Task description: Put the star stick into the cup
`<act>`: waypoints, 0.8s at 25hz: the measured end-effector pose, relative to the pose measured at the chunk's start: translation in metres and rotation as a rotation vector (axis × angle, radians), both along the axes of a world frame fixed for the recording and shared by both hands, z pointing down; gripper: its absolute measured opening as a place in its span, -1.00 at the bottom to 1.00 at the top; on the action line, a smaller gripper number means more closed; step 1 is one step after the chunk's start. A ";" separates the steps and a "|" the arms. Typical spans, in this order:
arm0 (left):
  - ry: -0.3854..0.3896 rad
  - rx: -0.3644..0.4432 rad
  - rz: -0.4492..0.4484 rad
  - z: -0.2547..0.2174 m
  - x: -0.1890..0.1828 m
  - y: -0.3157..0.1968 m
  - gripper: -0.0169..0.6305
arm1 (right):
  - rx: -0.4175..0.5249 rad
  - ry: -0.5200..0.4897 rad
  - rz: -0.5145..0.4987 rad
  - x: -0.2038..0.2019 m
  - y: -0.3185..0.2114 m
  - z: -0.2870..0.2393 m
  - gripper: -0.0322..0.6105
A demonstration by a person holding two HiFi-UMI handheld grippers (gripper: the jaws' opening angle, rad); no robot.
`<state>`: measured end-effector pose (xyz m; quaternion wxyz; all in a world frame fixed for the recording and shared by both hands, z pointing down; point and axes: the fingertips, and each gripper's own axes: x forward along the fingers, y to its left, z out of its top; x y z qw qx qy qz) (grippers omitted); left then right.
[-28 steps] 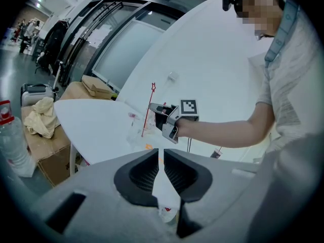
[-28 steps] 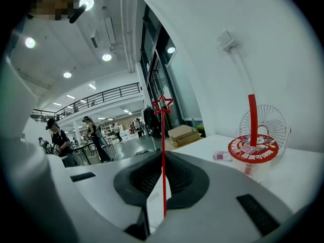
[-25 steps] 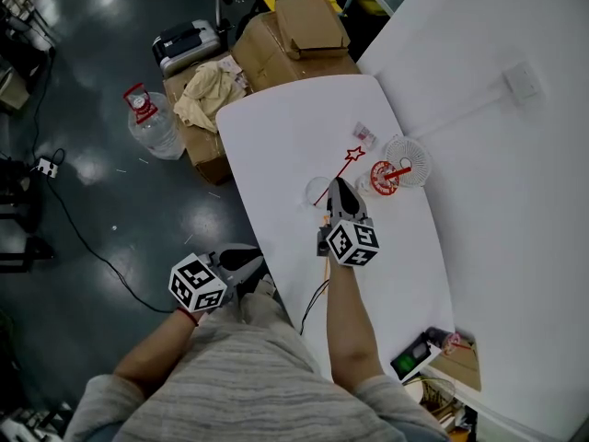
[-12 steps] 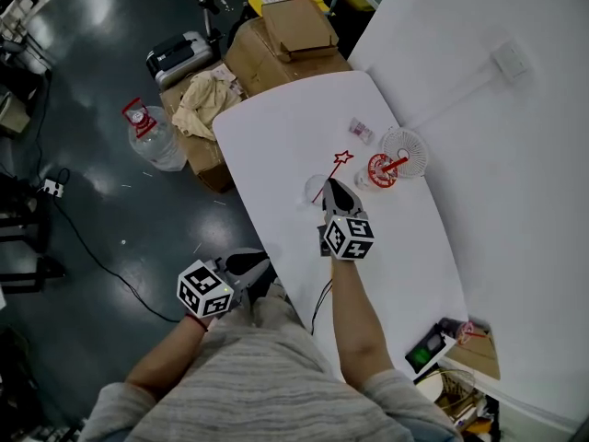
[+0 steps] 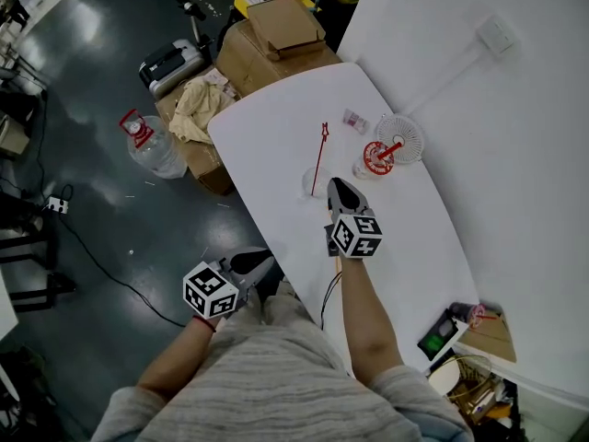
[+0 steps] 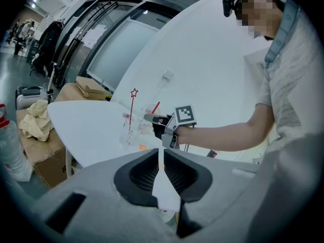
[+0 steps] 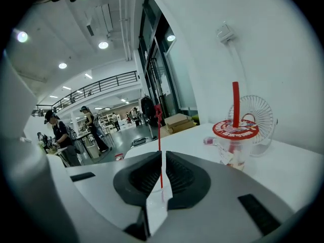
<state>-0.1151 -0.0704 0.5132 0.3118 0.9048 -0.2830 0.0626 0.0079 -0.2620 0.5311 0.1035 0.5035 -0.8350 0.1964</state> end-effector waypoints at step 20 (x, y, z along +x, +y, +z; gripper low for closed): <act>0.009 0.002 0.091 0.001 0.038 0.007 -0.87 | -0.413 0.143 0.040 0.069 0.099 0.091 -0.55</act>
